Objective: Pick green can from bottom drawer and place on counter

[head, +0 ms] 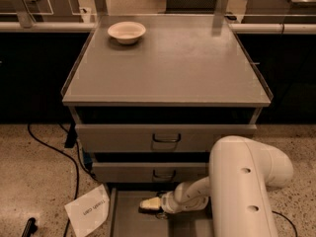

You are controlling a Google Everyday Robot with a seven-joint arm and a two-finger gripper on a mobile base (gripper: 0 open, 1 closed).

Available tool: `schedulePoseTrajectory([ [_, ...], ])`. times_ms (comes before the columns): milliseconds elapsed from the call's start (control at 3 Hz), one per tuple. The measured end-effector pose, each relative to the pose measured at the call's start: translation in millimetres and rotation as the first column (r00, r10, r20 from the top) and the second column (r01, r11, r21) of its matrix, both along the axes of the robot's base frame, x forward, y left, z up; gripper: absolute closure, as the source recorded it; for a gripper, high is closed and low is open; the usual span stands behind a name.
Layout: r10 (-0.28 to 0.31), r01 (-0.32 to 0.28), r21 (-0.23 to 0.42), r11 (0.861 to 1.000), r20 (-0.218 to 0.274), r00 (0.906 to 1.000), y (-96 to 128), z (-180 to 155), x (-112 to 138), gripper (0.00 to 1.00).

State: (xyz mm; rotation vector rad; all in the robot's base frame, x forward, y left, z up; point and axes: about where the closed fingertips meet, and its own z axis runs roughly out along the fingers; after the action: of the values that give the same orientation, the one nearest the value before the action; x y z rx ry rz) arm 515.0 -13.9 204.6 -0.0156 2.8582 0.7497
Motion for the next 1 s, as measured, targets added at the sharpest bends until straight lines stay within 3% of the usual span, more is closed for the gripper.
schedulePoseTrajectory([
  [1000,0.019,-0.019,-0.003,1.0,0.027,0.9995,24.1,-28.1,5.8,0.0],
])
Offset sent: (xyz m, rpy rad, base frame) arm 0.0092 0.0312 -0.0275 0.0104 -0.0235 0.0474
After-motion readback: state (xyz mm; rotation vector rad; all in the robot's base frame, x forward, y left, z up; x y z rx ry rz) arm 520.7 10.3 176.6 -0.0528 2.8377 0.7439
